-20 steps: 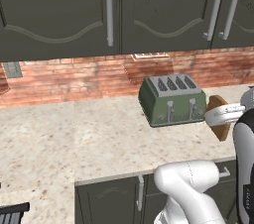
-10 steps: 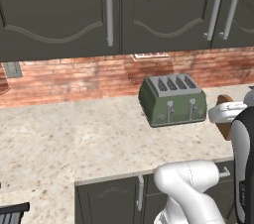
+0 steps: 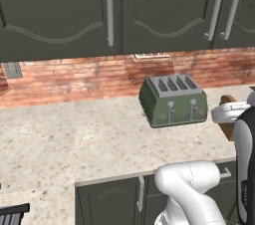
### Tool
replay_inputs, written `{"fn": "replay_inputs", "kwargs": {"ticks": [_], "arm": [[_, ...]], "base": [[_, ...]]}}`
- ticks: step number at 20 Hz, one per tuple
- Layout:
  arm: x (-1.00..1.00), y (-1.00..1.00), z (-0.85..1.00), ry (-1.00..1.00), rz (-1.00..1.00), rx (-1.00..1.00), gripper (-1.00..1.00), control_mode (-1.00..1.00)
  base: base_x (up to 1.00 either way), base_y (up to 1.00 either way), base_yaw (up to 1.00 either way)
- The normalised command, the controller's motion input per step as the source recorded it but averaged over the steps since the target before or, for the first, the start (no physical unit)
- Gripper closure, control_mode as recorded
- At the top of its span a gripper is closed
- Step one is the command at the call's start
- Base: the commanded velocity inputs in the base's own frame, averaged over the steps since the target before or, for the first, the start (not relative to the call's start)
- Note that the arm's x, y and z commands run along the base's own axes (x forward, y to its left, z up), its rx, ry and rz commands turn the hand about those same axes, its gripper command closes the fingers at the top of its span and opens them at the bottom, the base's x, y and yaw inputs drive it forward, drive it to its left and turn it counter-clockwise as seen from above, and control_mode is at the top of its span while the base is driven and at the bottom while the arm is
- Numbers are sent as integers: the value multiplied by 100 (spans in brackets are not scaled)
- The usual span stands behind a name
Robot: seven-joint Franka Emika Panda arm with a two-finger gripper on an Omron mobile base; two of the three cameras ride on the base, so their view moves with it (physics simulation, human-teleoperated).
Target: Start the toaster. Once the lever pops up, take the bread to the plate on the dining counter.
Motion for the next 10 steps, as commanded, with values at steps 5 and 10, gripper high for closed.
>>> {"fn": "replay_inputs", "kwargs": {"ticks": [5, 10], "arm": [[0, 0, 0, 0, 0, 0, 100, 100], [0, 0, 0, 0, 0, 0, 100, 100]], "base": [[-4, 0, 6], [-42, -2, 25]]}}
